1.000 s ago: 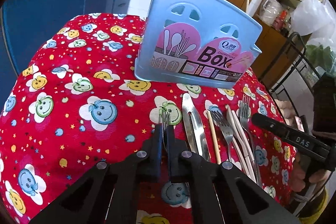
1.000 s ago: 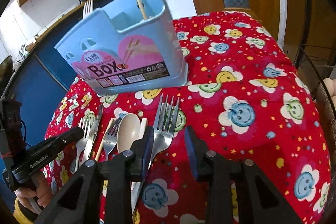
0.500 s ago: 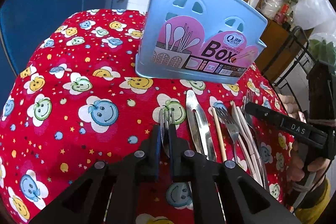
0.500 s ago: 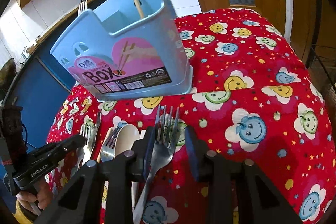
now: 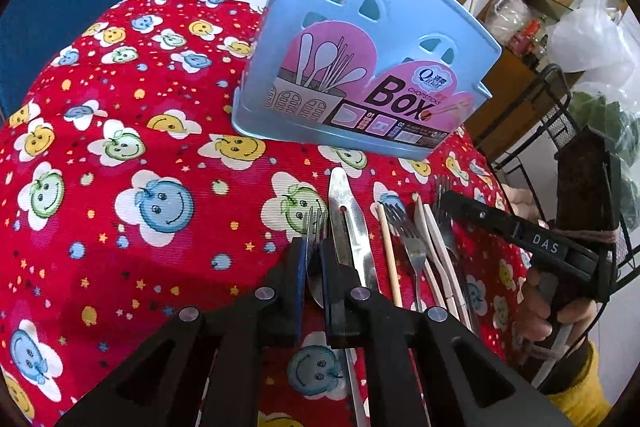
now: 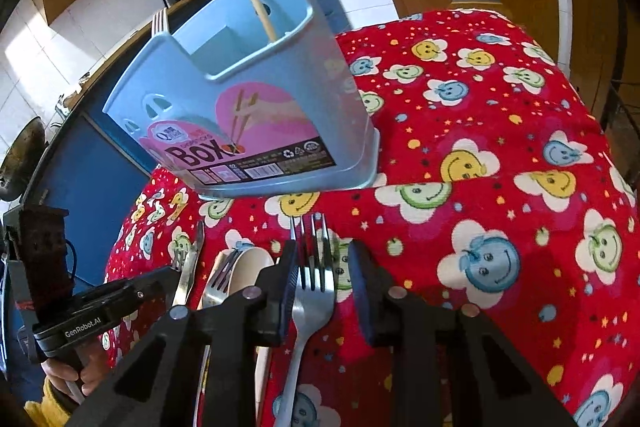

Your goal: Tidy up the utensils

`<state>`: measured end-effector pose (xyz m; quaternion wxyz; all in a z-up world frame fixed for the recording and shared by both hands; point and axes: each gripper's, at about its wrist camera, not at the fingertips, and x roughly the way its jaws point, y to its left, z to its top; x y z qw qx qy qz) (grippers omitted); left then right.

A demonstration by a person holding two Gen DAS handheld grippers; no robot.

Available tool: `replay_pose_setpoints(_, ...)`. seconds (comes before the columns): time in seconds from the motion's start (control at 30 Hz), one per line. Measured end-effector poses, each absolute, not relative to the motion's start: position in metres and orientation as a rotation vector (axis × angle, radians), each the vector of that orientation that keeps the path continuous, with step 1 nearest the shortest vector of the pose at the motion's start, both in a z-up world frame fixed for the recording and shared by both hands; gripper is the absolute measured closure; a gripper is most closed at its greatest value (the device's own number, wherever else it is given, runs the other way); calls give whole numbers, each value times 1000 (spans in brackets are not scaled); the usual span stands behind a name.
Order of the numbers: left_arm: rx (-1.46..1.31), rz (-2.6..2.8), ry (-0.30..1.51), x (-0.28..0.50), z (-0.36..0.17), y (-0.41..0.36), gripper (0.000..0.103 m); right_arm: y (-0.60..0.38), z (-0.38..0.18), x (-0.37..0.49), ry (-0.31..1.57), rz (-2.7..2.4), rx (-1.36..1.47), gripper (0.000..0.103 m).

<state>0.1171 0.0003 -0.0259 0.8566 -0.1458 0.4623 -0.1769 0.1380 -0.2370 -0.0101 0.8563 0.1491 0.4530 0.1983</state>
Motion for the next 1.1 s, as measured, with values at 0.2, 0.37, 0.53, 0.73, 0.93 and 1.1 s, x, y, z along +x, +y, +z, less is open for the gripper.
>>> replay_pose_setpoints(0.2, -247, -389, 974, 121, -23, -8, 95, -234, -9, 137, 936, 421, 282, 87)
replay_pose_setpoints(0.37, -228, -396, 958, 119, -19, -8, 98, -235, -2, 131, 914, 413, 274, 93)
replay_pose_setpoints(0.53, -226, -380, 916, 112, -7, -4, 102, -234, 10, 120, 870, 397, 239, 97)
replay_pose_setpoints(0.73, -205, -361, 860, 100, 7, 0, 102, -233, 29, 104, 807, 377, 219, 97)
replay_pose_setpoints(0.93, -203, -356, 810, 86, 19, 2, 102, -232, 52, 79, 707, 342, 189, 97)
replay_pose_setpoints(1.1, -188, -343, 757, 71, 31, 6, 102, -230, 70, 59, 627, 313, 149, 97)
